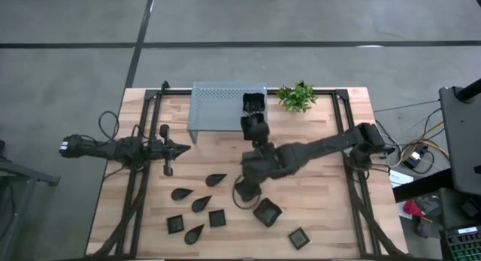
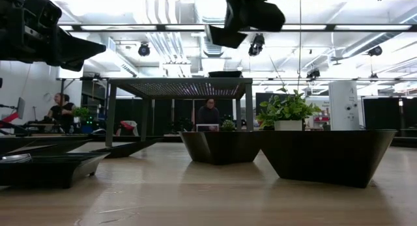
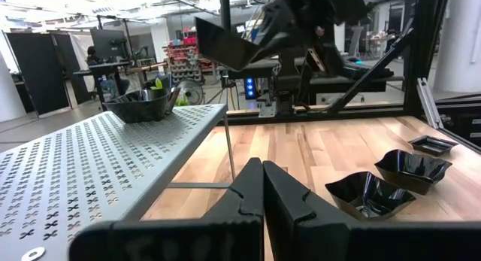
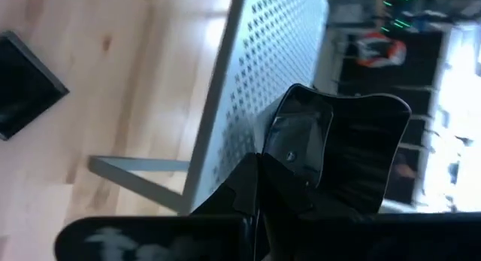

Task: Pick & Place Mini shaped plates
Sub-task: Stack the black distorted square plate on top of the black distorted square plate on the shelf

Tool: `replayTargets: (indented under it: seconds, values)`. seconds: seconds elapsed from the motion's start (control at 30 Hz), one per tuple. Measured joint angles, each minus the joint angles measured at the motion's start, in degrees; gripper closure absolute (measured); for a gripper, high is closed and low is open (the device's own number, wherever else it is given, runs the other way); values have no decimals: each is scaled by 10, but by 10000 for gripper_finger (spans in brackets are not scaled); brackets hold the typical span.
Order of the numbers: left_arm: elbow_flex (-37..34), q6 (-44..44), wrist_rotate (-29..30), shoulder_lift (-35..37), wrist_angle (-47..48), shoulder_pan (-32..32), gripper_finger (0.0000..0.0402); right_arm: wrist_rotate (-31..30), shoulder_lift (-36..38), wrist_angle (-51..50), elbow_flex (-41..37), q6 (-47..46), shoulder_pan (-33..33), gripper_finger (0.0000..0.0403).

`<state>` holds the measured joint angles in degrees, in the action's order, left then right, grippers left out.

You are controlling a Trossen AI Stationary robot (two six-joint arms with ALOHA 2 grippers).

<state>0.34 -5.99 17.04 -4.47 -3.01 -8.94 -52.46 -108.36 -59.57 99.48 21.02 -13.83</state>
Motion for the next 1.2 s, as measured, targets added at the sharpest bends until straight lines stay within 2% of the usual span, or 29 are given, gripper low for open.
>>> replayTargets:
  seconds: [0.17, 0.33, 0.53, 0.7, 0.83, 1.2]
  values:
    - [0, 0, 0, 0, 0, 0, 401, 94, 5, 4, 33, 28, 54, 394]
    - [0, 0, 0, 0, 0, 0, 401, 123, 9, 3, 57, 84, 108, 394]
    - [0, 0, 0, 0, 0, 0, 401, 234, 9, 2, 93, 94, 171, 394]
    - [0, 0, 0, 0, 0, 0, 401, 251, 9, 0, 100, 92, 213, 394]
    - [0, 0, 0, 0, 0, 0, 401, 296, 9, -2, 100, 83, 234, 394]
    - [0, 0, 0, 0, 0, 0, 401, 290, 6, -1, 96, 76, 243, 394]
